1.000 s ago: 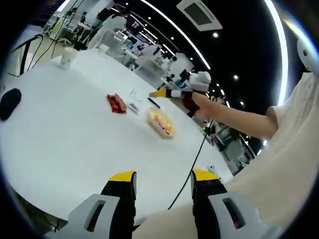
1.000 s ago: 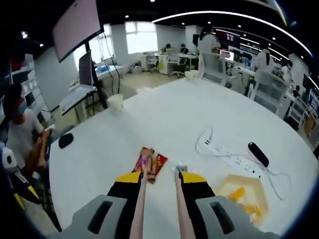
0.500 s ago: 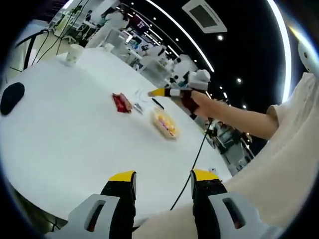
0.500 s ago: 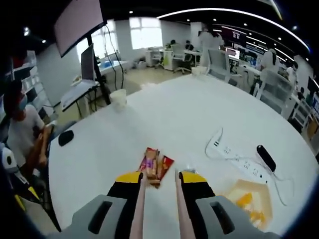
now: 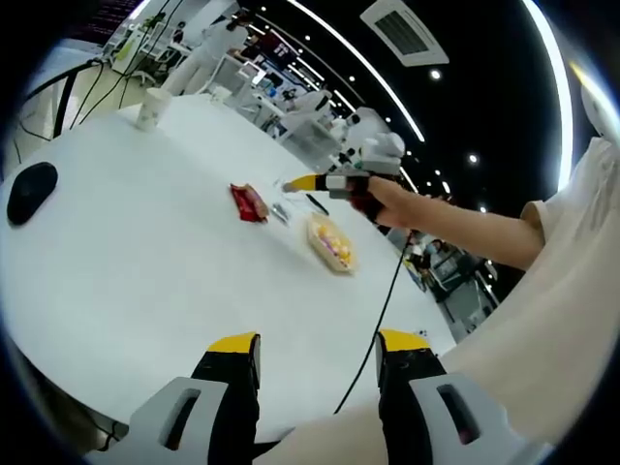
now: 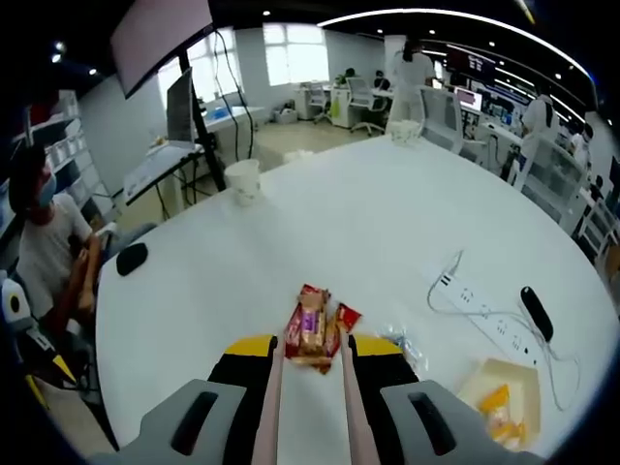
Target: Place the target food into the container with the food tongs after gripping and lifting it, then release it inside without dropping or visibly crushing the food.
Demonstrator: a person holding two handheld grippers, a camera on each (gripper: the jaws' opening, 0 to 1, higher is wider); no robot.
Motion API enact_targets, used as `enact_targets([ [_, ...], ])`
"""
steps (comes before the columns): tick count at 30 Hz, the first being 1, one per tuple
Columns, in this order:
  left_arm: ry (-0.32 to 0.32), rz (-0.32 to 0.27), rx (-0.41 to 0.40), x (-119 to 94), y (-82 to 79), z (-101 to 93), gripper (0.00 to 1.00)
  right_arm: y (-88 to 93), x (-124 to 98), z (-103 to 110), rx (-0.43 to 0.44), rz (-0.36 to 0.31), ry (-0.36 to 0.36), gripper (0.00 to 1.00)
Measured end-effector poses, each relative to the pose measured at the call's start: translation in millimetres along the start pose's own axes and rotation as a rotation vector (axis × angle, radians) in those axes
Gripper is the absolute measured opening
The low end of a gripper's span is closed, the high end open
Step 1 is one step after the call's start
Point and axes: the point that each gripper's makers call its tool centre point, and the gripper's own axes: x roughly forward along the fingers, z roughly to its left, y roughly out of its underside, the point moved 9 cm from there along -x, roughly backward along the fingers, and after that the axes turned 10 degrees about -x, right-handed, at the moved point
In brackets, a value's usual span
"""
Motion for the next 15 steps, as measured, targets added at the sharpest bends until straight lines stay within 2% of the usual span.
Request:
enact_targets([
  [8,-0.014,0.003,-0.008,-3.8,-3.0,3.6,0.47,0.7,14.7,0.4,-0.012,0.021,-0.008,0.28],
  [15,-0.021,0.008,-0.027,-4.7,2.2,3.3,0.47,-1.1,27.2,4.3,-0.019,0.038,-0.023,0.28],
])
